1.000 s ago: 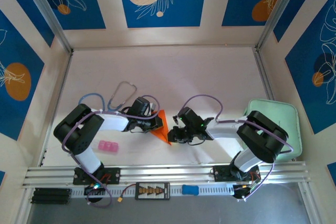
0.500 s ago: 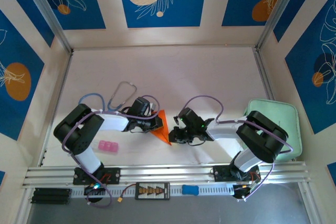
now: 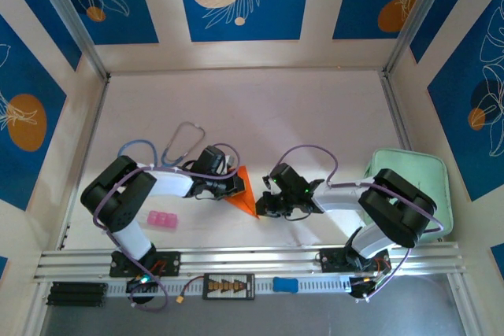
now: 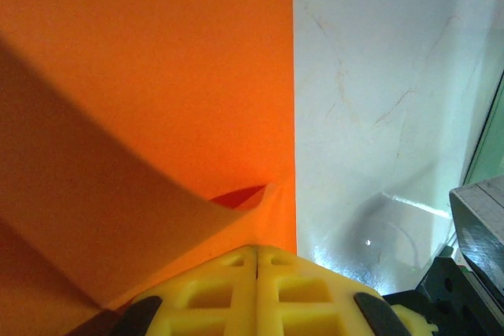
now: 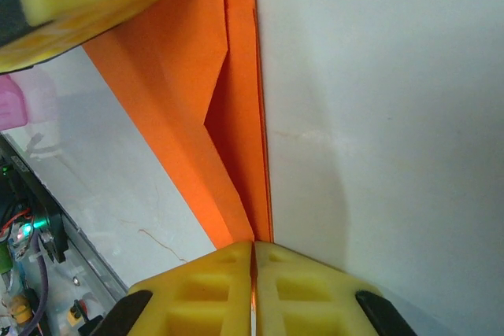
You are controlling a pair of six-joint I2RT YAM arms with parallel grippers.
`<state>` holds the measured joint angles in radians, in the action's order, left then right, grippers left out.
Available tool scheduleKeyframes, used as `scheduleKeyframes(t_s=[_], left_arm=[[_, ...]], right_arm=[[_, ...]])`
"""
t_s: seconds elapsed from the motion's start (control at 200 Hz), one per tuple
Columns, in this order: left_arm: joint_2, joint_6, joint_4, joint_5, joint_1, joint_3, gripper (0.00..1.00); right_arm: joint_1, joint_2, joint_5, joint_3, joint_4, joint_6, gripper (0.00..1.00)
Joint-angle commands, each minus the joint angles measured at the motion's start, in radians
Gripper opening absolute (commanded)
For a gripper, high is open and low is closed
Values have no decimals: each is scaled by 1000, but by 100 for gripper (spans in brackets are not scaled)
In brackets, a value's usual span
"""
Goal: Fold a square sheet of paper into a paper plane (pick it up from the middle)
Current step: Fourth fold the wing at the center of the table.
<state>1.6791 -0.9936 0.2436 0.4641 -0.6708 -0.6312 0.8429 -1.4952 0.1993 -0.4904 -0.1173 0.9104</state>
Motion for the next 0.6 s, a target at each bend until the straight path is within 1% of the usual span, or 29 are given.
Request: scheduleKeyframes(t_s=[0.0, 0.14, 0.34, 0.48, 0.595], left_arm=[[22, 2, -47, -21, -5, 6, 5], [23, 3, -50, -24, -5, 6, 5], [27, 3, -47, -22, -4, 7, 5], [26, 3, -47, -23, -5, 7, 5], [26, 3, -46, -21, -4, 7, 5]], right_arm=[[11, 11, 31, 21, 89, 3, 10], [15, 0, 16, 19, 116, 5, 10], [19, 33, -21, -5, 160, -10, 16], [19, 45, -23, -3, 172, -13, 16], [21, 35, -19, -2, 167, -12, 13]])
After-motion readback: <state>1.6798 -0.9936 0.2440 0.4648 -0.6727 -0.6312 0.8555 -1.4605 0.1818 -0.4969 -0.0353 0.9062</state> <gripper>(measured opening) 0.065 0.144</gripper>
